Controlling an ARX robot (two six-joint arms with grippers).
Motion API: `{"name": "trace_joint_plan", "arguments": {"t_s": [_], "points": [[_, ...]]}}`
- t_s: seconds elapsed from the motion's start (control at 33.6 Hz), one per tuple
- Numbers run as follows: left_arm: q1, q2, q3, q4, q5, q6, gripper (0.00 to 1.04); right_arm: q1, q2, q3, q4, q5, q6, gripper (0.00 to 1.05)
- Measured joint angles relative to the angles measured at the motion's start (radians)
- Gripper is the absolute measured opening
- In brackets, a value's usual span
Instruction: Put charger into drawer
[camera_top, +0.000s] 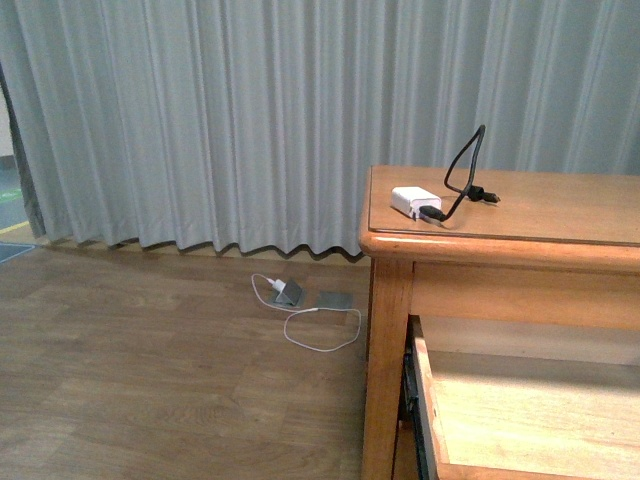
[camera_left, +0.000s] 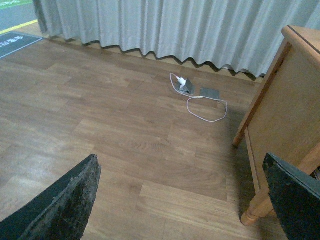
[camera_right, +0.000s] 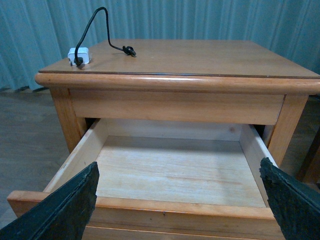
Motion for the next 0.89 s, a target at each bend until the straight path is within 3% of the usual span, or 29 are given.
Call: {"name": "trace_joint_plan", "arguments": {"t_s": [0.21, 0.48, 0.89], "points": [[-0.071, 0.469, 0.355, 0.12, 0.12, 0.17, 0.98, 0.0, 0.0, 0.0, 0.0, 0.0, 0.0, 0.96], [-0.241, 0.944, 0.869, 0.114, 0.224, 0.294, 0.98, 0.0, 0.0, 0.0, 0.0, 0.0, 0.0, 0.96], [-0.409, 1.283, 1.283, 0.063, 0.282, 0.332, 0.98, 0.0, 0.0, 0.0, 0.0, 0.0, 0.0, 0.96]]}}
